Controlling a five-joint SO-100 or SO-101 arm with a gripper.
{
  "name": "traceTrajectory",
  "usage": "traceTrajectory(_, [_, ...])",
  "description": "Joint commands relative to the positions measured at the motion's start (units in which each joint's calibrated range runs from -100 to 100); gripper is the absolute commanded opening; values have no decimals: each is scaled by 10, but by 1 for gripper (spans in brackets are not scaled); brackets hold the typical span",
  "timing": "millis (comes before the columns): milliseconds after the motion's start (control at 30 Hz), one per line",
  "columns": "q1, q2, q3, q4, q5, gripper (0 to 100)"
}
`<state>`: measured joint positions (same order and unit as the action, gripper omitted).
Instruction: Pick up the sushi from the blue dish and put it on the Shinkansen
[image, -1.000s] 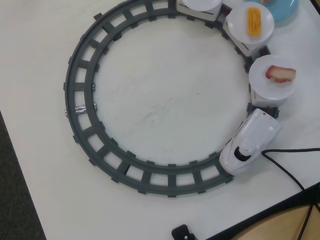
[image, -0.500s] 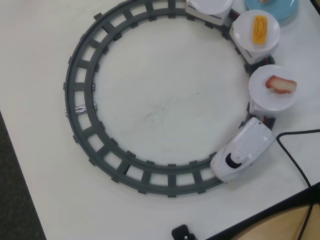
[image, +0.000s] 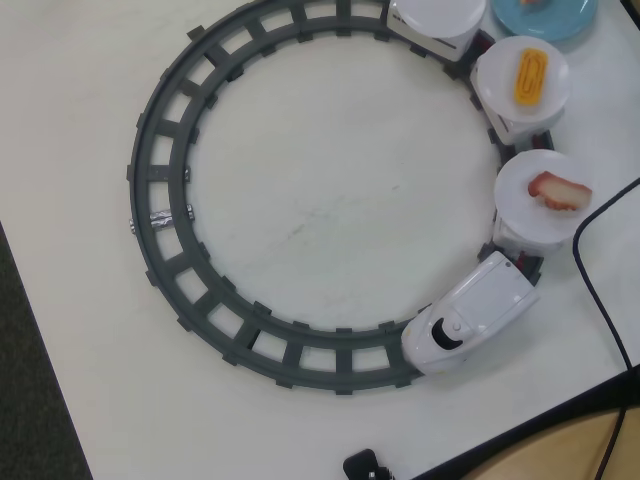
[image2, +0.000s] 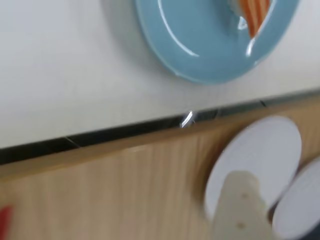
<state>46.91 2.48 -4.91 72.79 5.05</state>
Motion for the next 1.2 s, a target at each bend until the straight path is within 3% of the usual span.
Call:
traceTrajectory(0, [-17,109,-151,21,20,22])
traceTrajectory(367, [-70,404,-444,97,48,23])
traceTrajectory(733, [-69,543,-576,118,49,22])
traceTrajectory(800, [-69,555,-587,123,49,18])
traceTrajectory(900, [-69,562,-599,129,49,1])
traceTrajectory(1167, [-63,535,-704,230,44,2])
